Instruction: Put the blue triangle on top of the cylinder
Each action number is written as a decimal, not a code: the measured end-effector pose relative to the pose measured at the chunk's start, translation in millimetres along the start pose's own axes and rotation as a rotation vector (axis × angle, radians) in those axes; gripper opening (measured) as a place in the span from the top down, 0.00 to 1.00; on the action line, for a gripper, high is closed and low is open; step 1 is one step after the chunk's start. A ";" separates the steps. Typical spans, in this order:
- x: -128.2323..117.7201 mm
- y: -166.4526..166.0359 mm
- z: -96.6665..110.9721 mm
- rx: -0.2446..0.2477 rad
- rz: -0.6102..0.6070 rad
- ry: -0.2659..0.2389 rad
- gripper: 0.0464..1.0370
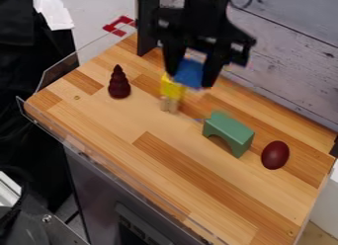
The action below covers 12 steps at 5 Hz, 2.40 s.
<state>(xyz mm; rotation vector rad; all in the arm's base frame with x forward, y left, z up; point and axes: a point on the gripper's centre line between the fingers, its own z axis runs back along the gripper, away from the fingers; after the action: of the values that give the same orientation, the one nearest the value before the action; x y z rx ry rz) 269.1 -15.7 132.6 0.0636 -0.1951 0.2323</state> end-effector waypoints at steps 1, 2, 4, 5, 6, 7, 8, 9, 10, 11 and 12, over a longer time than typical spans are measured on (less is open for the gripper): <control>18.3 3.4 -3.2 -0.042 -0.025 -0.008 0.48; 29.0 7.8 -9.9 -0.063 -0.020 0.001 0.48; 40.0 26.0 -25.3 -0.077 0.023 0.030 0.48; 43.0 36.4 -28.4 -0.083 0.044 0.036 0.48; 45.3 39.3 -33.3 -0.083 0.054 0.039 0.48; 45.5 39.2 -38.1 -0.080 0.055 0.046 0.48; 47.5 38.7 -45.5 -0.081 0.058 0.057 0.48; 47.8 37.9 -51.1 -0.082 0.058 0.068 0.48; 49.7 37.4 -52.4 -0.088 0.063 0.063 0.48; 52.4 41.5 -53.1 -0.090 0.080 0.054 0.48; 53.2 44.9 -53.3 -0.088 0.089 0.051 0.48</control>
<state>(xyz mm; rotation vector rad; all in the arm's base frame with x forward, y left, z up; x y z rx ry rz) 319.1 44.2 92.8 -0.0385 -0.1575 0.3136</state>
